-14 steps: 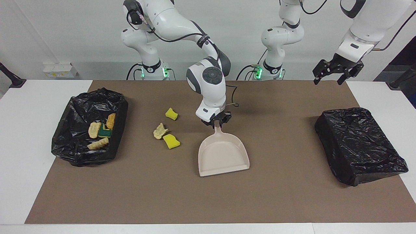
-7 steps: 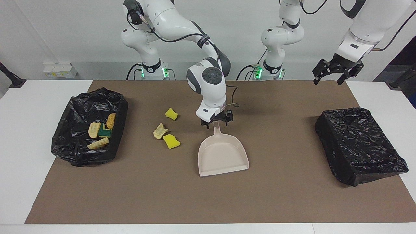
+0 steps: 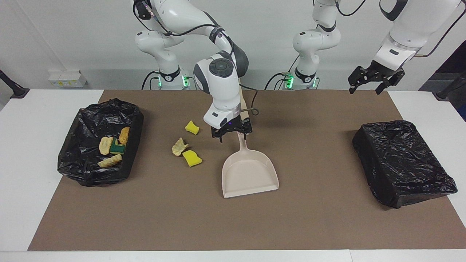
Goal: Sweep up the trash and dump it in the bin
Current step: 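Lower the dustpan onto the table and release it with the right gripper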
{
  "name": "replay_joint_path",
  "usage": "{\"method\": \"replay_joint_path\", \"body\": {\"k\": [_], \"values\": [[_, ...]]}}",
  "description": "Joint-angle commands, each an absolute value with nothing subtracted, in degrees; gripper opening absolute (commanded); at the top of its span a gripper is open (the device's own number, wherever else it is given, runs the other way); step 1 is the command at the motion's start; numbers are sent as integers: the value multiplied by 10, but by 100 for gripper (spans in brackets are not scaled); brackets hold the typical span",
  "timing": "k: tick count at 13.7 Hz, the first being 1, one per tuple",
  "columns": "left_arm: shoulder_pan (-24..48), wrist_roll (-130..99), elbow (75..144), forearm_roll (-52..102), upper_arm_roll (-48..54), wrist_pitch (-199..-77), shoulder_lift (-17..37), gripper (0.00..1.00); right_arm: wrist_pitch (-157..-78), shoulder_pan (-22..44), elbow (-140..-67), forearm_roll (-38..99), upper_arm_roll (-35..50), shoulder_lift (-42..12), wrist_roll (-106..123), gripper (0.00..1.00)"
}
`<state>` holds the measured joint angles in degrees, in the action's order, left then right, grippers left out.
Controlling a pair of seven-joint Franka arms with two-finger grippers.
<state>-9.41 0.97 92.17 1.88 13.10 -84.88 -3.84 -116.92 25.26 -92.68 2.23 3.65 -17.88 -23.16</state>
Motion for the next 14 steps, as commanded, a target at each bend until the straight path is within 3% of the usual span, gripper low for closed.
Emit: {"method": "replay_joint_path", "body": {"k": [1,4,8,10,14], "values": [[-31,6,890,11,71,-826,-23,100,-1114,229,-939,16,42,-126,-194,100],[18,7,863,11,18,-812,-5,100,-1022,246,-953,33,46,-87,-221,100],[47,8,860,4,1,-820,11,100,-1027,320,-1111,117,45,20,-305,100],[41,8,860,5,1,-824,11,100,-1047,353,-1187,142,46,57,-326,100],[42,8,867,4,1,-857,16,100,-1175,445,-1315,144,46,72,-382,100]]}}
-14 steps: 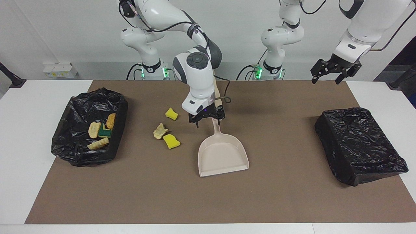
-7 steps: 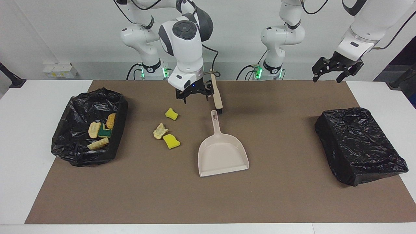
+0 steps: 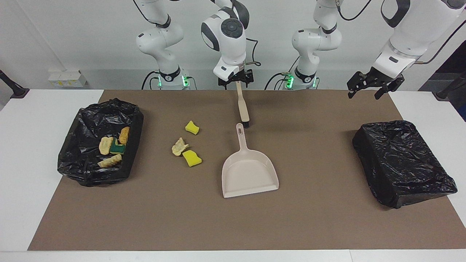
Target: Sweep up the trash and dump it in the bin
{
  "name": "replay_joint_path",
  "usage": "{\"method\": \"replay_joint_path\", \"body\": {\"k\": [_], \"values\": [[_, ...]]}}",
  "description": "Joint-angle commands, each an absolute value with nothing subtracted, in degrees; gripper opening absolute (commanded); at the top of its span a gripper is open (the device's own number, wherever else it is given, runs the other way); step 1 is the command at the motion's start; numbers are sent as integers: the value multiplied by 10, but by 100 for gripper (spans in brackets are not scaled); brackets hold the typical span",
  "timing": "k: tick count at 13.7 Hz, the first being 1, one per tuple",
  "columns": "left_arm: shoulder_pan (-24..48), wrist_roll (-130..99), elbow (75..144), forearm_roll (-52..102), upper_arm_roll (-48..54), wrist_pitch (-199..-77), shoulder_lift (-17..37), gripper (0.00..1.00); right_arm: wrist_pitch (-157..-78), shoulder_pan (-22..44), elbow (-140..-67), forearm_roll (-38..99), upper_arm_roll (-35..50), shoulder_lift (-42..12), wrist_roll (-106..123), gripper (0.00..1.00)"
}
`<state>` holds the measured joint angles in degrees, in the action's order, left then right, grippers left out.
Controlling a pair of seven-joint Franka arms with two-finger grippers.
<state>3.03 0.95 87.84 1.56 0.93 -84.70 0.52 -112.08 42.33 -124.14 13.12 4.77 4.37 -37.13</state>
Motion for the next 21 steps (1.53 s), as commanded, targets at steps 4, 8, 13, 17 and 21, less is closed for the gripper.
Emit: {"method": "replay_joint_path", "body": {"k": [4,8,13,17,21], "values": [[47,8,870,6,2,-887,35,100,-1223,484,-1367,162,47,72,-384,100],[46,8,870,5,1,-887,36,100,-1238,497,-1378,163,47,71,-384,67],[49,11,888,11,2,-897,32,100,-1249,508,-1384,187,47,69,-383,3],[57,6,908,13,10,-889,19,100,-1267,506,-1377,200,47,60,-402,0],[59,7,919,13,10,-890,12,100,-1183,484,-1340,192,40,88,-430,0]]}}
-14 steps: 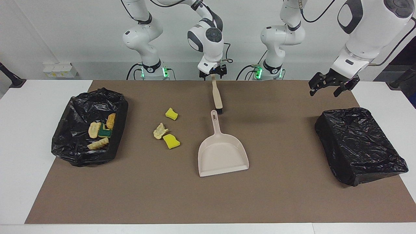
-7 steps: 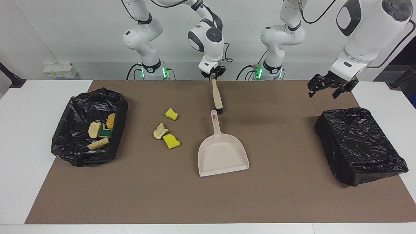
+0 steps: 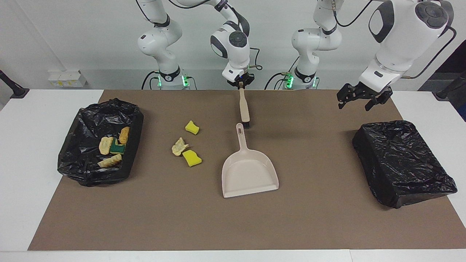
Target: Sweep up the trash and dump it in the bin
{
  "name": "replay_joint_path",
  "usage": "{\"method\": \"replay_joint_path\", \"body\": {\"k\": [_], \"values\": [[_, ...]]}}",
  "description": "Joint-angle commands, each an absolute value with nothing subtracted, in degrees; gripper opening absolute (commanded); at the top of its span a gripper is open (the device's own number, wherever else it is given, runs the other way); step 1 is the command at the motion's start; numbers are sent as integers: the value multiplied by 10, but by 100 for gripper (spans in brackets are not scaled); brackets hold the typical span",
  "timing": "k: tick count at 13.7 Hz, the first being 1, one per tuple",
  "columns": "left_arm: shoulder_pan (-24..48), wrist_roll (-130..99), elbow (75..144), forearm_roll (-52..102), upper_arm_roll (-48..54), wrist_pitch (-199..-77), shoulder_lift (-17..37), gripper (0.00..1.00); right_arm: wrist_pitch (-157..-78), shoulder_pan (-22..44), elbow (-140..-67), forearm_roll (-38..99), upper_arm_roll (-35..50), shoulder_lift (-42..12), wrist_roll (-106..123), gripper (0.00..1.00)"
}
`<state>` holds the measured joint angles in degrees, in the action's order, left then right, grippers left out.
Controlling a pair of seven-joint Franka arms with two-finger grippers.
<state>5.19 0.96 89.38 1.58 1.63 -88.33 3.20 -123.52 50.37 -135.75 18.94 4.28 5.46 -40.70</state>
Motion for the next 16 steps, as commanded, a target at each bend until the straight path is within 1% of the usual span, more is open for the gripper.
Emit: {"method": "replay_joint_path", "body": {"k": [1,3,5,7,8,9,10,12,14,16], "values": [[62,6,925,13,10,-890,9,100,-1158,463,-1335,192,40,112,-433,0],[63,6,927,13,10,-893,9,100,-1107,425,-1327,191,40,154,-432,0],[62,11,935,13,11,-897,9,100,-1064,395,-1318,176,38,183,-429,0],[63,7,941,13,11,-903,8,100,-1002,345,-1315,141,37,229,-397,0],[70,5,951,13,11,-913,8,100,-976,311,-1304,123,34,241,-362,0],[80,4,962,13,11,-931,8,100,-947,268,-1291,105,35,241,-315,0],[85,-4,975,13,11,-953,8,100,-939,229,-1289,75,40,239,-269,0],[106,-21,1014,15,11,-1004,9,100,-947,161,-1292,28,39,228,-162,0],[147,-80,1046,16,11,-1070,19,100,-976,90,-1288,-66,41,192,-71,0],[197,-154,1069,17,11,-1127,35,100,-997,79,-1289,-145,40,145,-23,0]]}}
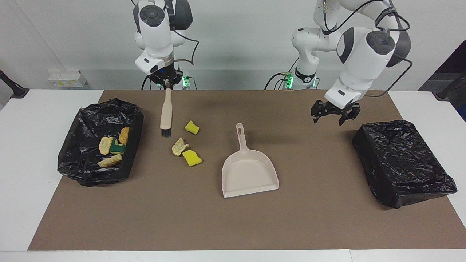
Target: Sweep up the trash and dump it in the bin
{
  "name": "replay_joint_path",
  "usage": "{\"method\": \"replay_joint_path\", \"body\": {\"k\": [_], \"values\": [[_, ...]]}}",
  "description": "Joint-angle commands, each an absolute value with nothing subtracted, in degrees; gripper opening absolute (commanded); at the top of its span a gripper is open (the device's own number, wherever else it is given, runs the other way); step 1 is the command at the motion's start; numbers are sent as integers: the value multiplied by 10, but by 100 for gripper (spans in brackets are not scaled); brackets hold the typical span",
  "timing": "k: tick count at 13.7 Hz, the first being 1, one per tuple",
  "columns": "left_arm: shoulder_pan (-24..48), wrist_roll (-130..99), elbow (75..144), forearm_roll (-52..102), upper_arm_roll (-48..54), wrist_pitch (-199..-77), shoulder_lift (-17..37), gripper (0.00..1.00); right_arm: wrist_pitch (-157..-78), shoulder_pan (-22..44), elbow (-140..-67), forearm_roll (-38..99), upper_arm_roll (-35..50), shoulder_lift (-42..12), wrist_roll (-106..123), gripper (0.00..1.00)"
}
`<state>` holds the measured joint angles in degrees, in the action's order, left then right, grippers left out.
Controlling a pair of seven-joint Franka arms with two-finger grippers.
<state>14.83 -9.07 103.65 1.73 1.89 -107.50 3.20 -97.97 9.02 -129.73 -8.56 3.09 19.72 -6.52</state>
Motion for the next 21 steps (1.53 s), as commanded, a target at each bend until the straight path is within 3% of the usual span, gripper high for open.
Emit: {"method": "replay_joint_path", "body": {"k": [1,5,10,15,16,17,18,19,20,21], "values": [[225,-188,1070,17,11,-1143,53,100,-1011,76,-1288,-165,40,122,-18,0],[328,-343,1089,18,11,-1267,109,100,-1022,85,-1274,-165,42,62,-20,0],[425,-462,1086,14,10,-1361,197,100,-1029,104,-1281,-96,45,52,-21,0],[424,-478,1082,4,5,-1325,179,98,-992,102,-1248,-78,44,52,-15,0],[424,-478,1081,4,4,-1322,174,92,-976,104,-1237,-84,44,50,-15,0],[424,-479,1079,5,4,-1323,174,78,-969,105,-1233,-95,44,49,-17,0],[424,-479,1080,4,4,-1324,174,51,-969,105,-1237,-98,44,50,-17,0],[425,-478,1081,4,4,-1325,173,16,-977,101,-1241,-98,44,53,-16,0],[425,-477,1082,4,4,-1325,173,0,-982,96,-1244,-98,43,51,-16,0],[424,-472,1082,4,4,-1325,173,0,-984,90,-1244,-98,41,49,-15,0]]}}
